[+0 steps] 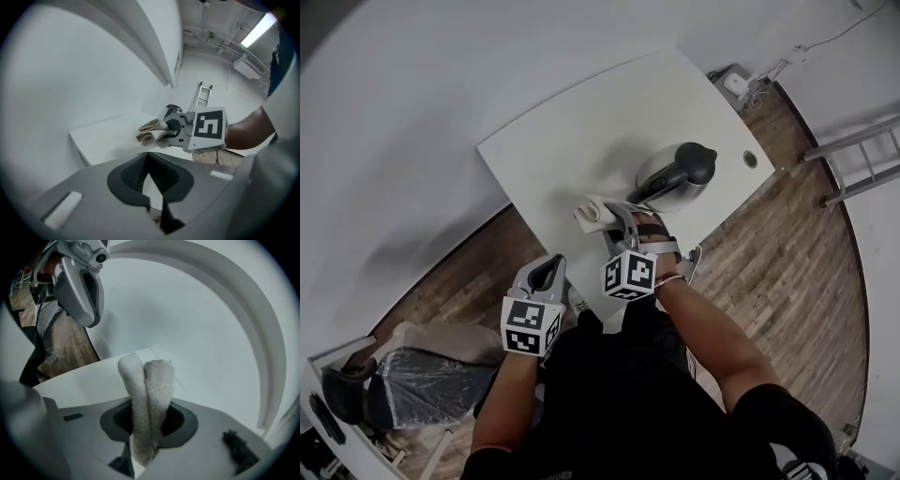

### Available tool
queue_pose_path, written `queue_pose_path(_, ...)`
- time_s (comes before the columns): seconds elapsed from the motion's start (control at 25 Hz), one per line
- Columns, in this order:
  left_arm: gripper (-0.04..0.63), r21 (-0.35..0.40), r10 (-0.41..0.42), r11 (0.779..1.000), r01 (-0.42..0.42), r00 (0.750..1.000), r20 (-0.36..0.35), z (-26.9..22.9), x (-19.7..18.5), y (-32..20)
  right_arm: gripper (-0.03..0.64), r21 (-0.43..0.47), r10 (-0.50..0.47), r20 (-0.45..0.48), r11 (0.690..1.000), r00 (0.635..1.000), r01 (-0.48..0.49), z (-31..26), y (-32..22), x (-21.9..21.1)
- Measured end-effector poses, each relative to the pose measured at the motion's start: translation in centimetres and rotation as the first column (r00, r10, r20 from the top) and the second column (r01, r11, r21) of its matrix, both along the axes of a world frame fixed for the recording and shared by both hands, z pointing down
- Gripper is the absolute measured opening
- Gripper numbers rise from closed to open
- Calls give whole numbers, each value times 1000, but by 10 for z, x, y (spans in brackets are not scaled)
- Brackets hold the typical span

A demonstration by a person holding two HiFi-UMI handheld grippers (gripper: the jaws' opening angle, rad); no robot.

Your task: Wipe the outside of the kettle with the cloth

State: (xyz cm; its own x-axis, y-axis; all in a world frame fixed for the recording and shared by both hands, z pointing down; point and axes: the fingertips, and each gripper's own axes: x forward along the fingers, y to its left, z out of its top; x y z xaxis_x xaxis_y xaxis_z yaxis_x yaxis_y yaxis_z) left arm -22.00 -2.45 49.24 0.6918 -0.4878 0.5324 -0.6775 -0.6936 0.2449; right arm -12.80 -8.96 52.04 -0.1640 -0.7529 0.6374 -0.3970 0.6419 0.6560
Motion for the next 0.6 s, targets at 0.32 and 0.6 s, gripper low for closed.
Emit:
queue_pose_path(0.32, 8, -28, 24, 999, -24, 1000, 5, 7, 16, 10, 98, -104, 169, 148, 982, 974, -155, 36, 4, 34)
queue_pose_path(0.6, 8, -51, 59, 997, -58, 998, 16, 16, 36, 8, 98, -207, 271, 198, 951, 942, -230, 56, 20, 67)
